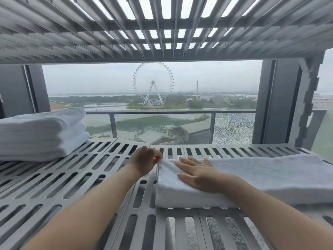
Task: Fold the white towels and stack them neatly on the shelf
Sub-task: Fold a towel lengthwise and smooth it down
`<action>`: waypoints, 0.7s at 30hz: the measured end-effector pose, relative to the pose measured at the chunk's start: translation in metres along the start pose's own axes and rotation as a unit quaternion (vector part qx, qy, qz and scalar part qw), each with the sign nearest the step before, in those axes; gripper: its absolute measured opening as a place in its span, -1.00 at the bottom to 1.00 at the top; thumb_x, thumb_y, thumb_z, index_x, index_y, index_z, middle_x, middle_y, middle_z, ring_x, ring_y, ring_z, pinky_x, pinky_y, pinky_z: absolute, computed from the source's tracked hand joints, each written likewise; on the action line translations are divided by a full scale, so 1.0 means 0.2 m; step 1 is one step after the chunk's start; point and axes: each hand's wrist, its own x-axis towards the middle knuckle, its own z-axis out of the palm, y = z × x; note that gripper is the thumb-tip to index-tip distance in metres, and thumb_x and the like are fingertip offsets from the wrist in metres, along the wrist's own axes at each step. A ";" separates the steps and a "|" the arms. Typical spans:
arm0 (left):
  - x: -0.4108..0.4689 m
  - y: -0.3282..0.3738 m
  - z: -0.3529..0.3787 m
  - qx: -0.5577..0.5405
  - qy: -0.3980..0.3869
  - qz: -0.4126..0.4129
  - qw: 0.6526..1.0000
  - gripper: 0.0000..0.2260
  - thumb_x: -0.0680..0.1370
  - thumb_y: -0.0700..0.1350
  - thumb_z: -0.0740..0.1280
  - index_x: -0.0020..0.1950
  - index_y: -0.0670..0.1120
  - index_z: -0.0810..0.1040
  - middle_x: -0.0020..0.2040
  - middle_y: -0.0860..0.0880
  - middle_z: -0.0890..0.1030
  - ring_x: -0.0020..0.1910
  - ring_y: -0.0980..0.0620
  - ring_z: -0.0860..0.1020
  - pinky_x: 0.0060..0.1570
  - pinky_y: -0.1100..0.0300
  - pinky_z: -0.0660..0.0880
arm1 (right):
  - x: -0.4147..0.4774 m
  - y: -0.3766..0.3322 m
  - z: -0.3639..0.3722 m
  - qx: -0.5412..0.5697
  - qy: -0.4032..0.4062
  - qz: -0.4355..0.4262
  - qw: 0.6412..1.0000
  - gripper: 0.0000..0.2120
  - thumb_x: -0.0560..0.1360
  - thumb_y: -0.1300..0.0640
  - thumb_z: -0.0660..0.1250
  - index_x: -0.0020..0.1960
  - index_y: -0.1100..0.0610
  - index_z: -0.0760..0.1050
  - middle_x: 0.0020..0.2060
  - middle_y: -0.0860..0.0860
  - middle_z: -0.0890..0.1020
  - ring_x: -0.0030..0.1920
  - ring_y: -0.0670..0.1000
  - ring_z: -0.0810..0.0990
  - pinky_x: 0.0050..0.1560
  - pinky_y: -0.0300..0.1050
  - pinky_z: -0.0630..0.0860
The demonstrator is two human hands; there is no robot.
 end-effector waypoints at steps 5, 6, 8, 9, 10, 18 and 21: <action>0.00 -0.02 -0.05 -0.011 0.017 0.013 1.000 -0.83 0.52 -0.20 0.31 -0.02 0.02 0.66 -0.06 0.02 0.68 -0.07 0.01 0.61 -0.06 0.16 0.51 | 0.01 0.01 0.01 0.009 0.005 -0.001 1.000 -0.44 0.50 -0.34 -0.12 0.46 -0.25 -0.11 0.50 -0.20 -0.09 0.49 -0.08 -0.19 0.38 0.14 -0.35; 0.00 -0.02 -0.06 -0.024 0.027 0.009 0.999 -0.83 0.53 -0.19 0.31 -0.01 0.01 0.66 -0.04 0.01 0.68 -0.06 0.01 0.61 -0.04 0.17 0.50 | 0.01 0.01 0.01 0.010 0.007 0.000 1.000 -0.44 0.50 -0.34 -0.12 0.46 -0.26 -0.11 0.50 -0.20 -0.09 0.49 -0.08 -0.18 0.38 0.14 -0.34; -0.01 -0.01 -0.07 -0.082 0.048 0.002 0.995 -0.81 0.54 -0.22 0.28 0.03 -0.03 0.65 0.02 0.00 0.67 -0.03 0.02 0.62 0.02 0.19 0.49 | 0.01 0.01 0.01 0.011 0.014 0.000 1.000 -0.44 0.50 -0.34 -0.10 0.46 -0.26 -0.08 0.50 -0.20 -0.07 0.49 -0.08 -0.16 0.39 0.14 -0.33; -0.01 0.02 -0.08 -0.118 0.056 0.002 0.991 -0.79 0.54 -0.24 0.26 0.05 -0.04 0.65 0.04 0.00 0.67 -0.01 0.03 0.61 0.06 0.22 0.48 | 0.01 0.01 0.01 0.014 0.022 -0.001 1.000 -0.44 0.50 -0.34 -0.08 0.46 -0.25 -0.05 0.50 -0.20 -0.04 0.49 -0.09 -0.13 0.39 0.14 -0.31; -0.01 0.05 -0.08 -0.152 0.060 0.003 0.987 -0.77 0.55 -0.25 0.23 0.07 -0.04 0.64 0.08 -0.01 0.65 0.02 0.05 0.60 0.08 0.27 0.45 | 0.01 0.01 0.01 0.024 0.036 -0.003 0.999 -0.45 0.51 -0.31 -0.04 0.46 -0.23 0.01 0.50 -0.19 0.00 0.49 -0.09 -0.08 0.40 0.15 -0.29; -0.11 0.16 0.04 -0.048 -0.254 0.043 0.965 -0.49 0.62 0.15 -0.13 0.53 -0.02 -0.08 0.55 0.01 -0.07 0.50 0.09 -0.12 0.47 -0.01 -0.21 | -0.08 0.17 -0.09 0.077 0.102 0.082 0.988 -0.58 0.61 0.00 0.03 0.45 0.05 0.22 0.47 -0.01 0.21 0.47 -0.05 0.12 0.45 -0.09 0.00; -0.08 0.17 0.00 -0.019 -0.270 0.032 0.962 -0.50 0.62 0.12 -0.10 0.53 -0.02 -0.05 0.55 0.02 -0.06 0.51 0.07 -0.10 0.46 -0.14 -0.10 | -0.14 0.25 -0.08 0.083 0.089 0.106 0.987 -0.56 0.62 -0.05 -0.01 0.46 0.04 0.19 0.48 -0.01 0.19 0.48 -0.04 0.09 0.46 -0.07 -0.03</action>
